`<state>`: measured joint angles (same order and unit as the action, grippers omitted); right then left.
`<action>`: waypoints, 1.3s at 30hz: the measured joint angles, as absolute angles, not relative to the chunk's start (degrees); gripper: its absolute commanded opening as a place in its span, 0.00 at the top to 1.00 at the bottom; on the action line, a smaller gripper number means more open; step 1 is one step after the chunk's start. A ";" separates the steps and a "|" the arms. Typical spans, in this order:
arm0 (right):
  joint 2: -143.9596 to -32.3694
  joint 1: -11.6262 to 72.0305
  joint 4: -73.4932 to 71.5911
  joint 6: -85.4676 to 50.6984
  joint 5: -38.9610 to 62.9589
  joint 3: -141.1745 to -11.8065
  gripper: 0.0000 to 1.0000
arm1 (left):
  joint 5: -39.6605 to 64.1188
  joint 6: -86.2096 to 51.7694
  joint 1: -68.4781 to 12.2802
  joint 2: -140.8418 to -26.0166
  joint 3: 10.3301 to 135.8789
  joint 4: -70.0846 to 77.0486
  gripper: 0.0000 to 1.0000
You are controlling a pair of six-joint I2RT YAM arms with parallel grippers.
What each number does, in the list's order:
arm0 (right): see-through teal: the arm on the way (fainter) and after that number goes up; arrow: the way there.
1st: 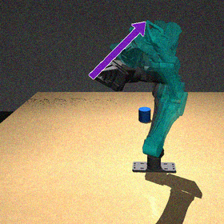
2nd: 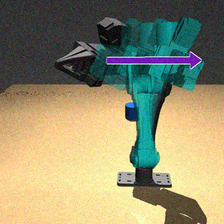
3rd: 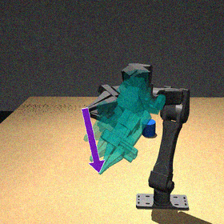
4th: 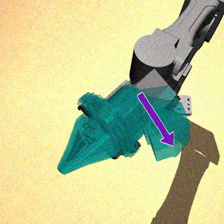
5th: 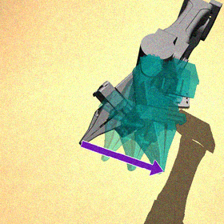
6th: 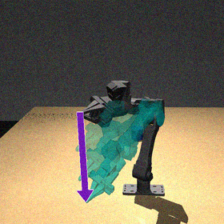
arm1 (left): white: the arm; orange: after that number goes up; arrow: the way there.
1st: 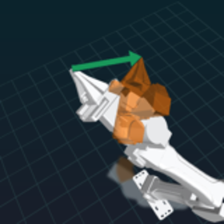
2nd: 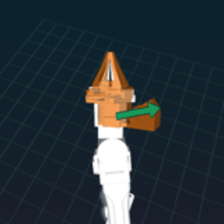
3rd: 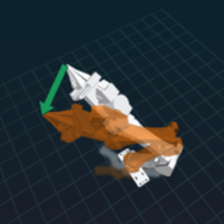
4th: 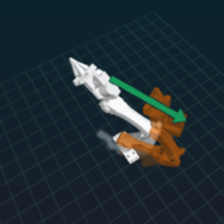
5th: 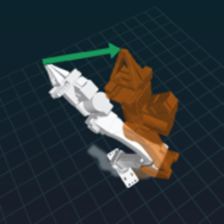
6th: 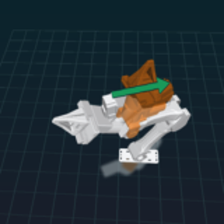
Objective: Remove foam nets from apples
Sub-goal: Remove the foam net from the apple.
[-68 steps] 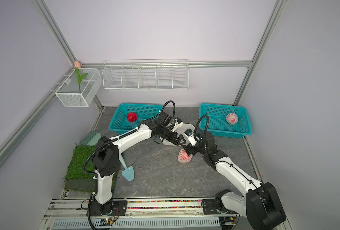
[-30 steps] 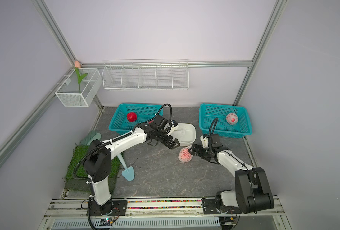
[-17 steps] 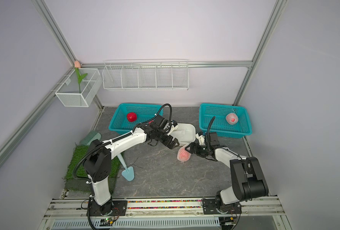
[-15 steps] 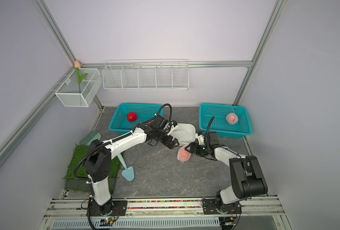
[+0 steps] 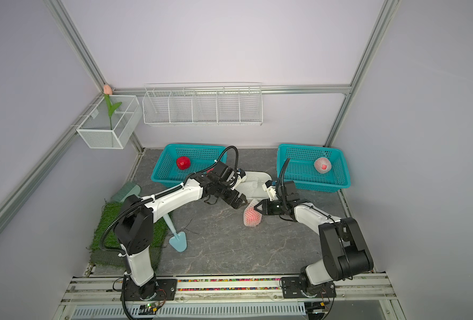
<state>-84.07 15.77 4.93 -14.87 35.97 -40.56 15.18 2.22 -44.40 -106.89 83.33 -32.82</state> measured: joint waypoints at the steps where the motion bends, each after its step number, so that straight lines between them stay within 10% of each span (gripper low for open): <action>1: -83.35 16.29 5.28 -14.31 35.33 -40.53 0.86 | 15.22 2.24 -44.40 -106.39 82.65 -32.58 0.01; 14: -64.73 21.26 2.66 -4.32 24.67 -34.83 0.93 | 20.60 2.79 -44.40 -103.77 78.41 -26.57 0.01; 39: -69.45 27.99 -15.99 5.26 20.80 -25.02 0.89 | 28.21 18.92 -44.40 -107.37 77.93 -24.43 0.03</action>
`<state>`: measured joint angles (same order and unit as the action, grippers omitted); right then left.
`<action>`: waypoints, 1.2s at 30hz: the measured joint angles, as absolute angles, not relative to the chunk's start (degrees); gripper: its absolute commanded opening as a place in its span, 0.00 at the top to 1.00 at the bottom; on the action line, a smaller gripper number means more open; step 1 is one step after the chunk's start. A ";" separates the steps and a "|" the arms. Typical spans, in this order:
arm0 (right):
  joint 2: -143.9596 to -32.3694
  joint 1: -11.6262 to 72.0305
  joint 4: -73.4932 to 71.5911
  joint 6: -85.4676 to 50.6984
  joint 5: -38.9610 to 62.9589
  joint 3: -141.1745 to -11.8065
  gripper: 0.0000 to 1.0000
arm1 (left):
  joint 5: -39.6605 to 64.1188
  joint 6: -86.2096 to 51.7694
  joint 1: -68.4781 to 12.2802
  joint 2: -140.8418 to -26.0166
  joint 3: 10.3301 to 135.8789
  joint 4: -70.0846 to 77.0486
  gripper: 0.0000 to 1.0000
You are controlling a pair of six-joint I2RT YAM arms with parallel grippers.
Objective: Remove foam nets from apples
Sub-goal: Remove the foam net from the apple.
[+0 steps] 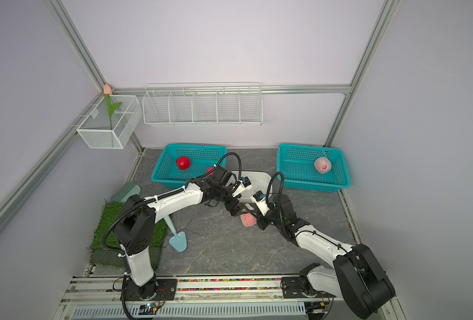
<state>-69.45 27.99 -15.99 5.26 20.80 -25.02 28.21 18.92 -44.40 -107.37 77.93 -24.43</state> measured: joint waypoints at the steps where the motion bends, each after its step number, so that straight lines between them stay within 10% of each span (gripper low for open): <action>1: -69.45 28.03 -16.03 5.52 20.67 -24.93 0.88 | 28.64 19.14 -44.40 -107.46 77.73 -24.21 0.05; 21: -69.60 29.04 -16.84 7.11 18.98 -24.95 0.76 | 34.79 23.29 -44.93 -109.19 76.95 -25.74 0.55; 25: -69.60 28.99 -17.06 7.11 17.47 -24.97 0.60 | 35.90 23.77 -45.15 -109.21 77.06 -26.81 0.79; 36: -67.64 28.97 -15.29 4.36 13.50 -25.02 0.20 | 35.31 23.57 -45.12 -108.95 76.82 -26.33 0.86</action>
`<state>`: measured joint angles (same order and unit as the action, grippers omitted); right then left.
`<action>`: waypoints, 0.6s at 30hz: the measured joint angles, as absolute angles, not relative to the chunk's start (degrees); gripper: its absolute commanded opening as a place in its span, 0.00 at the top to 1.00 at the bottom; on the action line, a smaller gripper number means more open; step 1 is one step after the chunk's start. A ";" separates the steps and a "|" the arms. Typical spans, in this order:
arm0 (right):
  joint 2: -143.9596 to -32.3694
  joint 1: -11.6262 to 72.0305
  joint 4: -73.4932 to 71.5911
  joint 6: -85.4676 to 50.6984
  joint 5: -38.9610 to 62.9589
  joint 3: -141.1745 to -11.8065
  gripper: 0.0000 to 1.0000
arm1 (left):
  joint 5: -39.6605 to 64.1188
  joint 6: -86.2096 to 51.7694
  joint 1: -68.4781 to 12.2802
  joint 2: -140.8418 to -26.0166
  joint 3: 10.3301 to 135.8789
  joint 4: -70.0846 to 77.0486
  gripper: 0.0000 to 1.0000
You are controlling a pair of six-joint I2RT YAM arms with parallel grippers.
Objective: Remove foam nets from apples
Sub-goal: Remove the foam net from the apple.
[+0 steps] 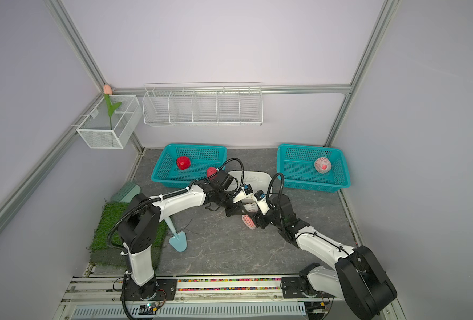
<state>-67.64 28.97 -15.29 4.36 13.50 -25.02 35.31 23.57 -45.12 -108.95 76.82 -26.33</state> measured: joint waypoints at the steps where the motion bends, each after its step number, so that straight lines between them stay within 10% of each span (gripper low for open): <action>1: -67.11 28.95 -14.96 4.14 13.34 -25.02 0.17 | 34.81 23.57 -45.12 -108.66 76.49 -26.00 0.86; 18: -68.34 28.93 -13.87 3.31 15.25 -25.28 0.06 | 27.83 22.96 -45.32 -100.84 72.73 -22.33 0.87</action>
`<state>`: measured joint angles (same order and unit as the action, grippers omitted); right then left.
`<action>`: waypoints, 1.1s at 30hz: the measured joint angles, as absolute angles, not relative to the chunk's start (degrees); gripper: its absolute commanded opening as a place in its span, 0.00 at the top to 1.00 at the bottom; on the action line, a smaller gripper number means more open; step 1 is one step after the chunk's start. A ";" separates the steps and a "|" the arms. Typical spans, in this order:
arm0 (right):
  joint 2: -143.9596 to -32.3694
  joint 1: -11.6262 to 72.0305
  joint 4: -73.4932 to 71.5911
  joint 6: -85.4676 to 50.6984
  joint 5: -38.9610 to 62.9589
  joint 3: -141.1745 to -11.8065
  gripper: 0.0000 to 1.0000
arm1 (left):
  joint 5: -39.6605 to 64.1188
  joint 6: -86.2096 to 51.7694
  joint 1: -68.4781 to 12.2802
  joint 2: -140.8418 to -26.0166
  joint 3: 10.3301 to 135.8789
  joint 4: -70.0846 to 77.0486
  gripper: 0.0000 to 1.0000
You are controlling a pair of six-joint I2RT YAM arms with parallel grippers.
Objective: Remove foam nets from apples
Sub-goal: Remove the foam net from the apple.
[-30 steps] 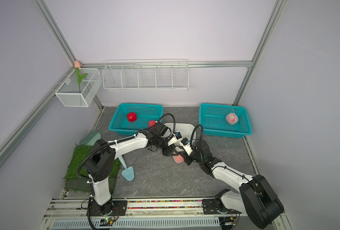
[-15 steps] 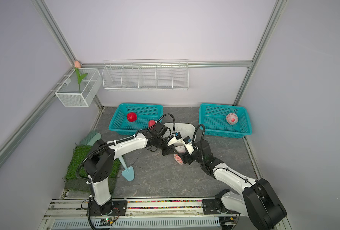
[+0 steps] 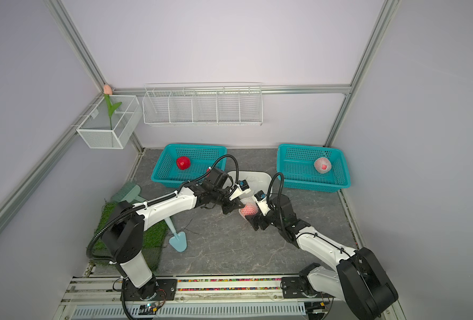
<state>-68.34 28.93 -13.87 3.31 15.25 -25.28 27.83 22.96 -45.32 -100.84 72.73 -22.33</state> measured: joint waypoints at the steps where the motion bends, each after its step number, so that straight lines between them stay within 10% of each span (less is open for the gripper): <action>1: -69.01 28.99 -14.46 3.46 15.51 -25.30 0.06 | 27.42 22.98 -45.52 -100.84 72.73 -22.35 0.87; 20: -77.32 29.87 -25.30 5.80 16.99 -25.50 0.18 | 25.41 22.83 -46.78 -101.01 72.71 -22.13 0.87; 28: -77.69 30.28 -27.51 5.82 15.64 -24.32 0.37 | 25.54 22.72 -46.85 -101.86 73.14 -22.39 0.87; 33: -77.69 30.55 -29.06 5.69 14.52 -23.03 0.22 | 25.58 22.76 -47.00 -102.50 73.17 -22.61 0.87</action>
<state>-77.69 30.55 -29.06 5.69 14.52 -23.03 25.58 22.76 -47.00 -102.50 73.17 -22.61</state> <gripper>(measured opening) 0.732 0.129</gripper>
